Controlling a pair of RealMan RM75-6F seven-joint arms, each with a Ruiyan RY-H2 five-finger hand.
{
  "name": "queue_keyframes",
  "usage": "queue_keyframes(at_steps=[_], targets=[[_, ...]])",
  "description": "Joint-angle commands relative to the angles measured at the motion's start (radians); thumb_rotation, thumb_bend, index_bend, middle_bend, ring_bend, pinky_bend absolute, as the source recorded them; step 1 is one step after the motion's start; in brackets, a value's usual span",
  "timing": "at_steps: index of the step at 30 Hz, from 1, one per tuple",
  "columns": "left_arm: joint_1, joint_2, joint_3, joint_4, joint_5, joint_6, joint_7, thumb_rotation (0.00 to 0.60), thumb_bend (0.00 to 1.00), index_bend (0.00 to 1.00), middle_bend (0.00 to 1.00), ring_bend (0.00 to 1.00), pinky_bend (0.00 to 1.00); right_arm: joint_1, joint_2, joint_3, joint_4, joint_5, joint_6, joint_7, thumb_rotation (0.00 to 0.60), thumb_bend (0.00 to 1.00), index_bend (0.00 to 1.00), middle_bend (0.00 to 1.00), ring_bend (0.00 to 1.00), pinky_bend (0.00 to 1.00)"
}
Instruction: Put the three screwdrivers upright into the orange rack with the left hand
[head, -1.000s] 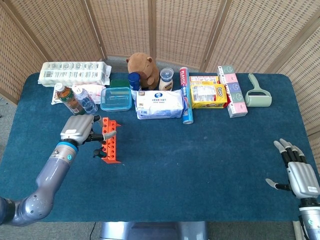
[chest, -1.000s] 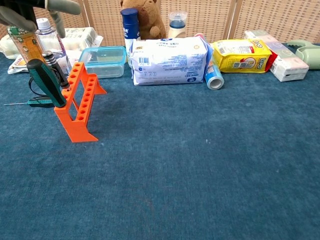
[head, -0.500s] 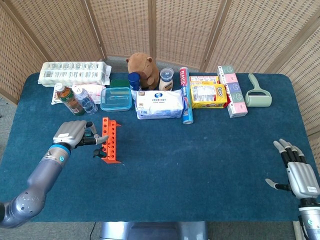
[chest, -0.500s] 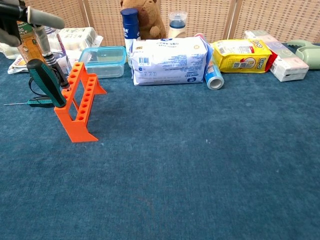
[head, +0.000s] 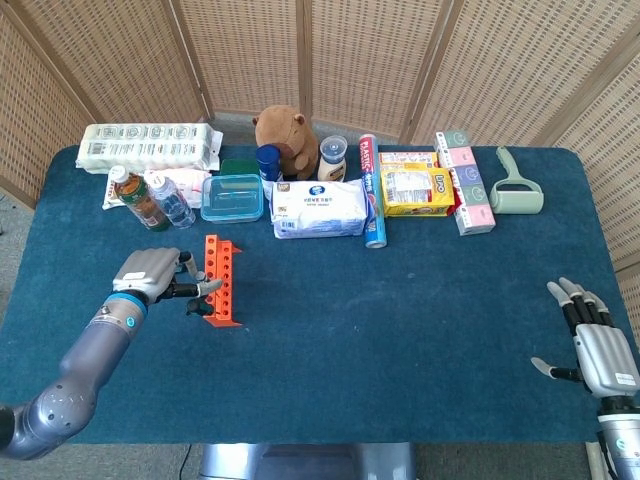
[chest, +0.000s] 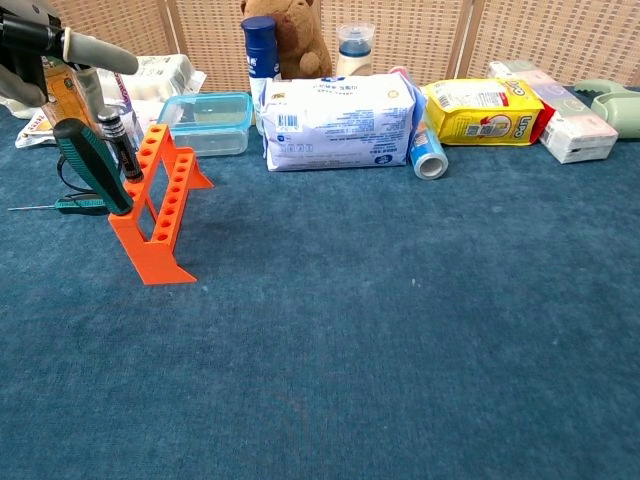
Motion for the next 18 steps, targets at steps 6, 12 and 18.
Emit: queue_keyframes(at_steps=[6, 12, 18], targets=[[0.0, 0.04, -0.017, -0.019, 0.013, -0.009, -0.032, 0.0, 0.0, 0.37, 1.0, 1.0, 1.0, 0.0, 0.001, 0.001, 0.001, 0.001, 0.0, 0.006, 0.6, 0.02, 0.0, 0.03, 0.01, 0.01], [0.029, 0.088, -0.028, -0.026, 0.061, -0.027, -0.078, 0.0, 0.0, 0.37, 1.0, 1.0, 1.0, 0.0, 0.001, 0.0, 0.001, 0.0, -0.001, 0.006, 0.6, 0.02, 0.0, 0.03, 0.01, 0.01], [0.117, 0.105, -0.022, -0.006, 0.244, -0.024, -0.146, 0.0, 0.0, 0.36, 0.66, 0.76, 0.95, -0.001, 0.001, 0.0, -0.001, 0.0, 0.0, 0.003, 0.6, 0.02, 0.0, 0.03, 0.01, 0.01]])
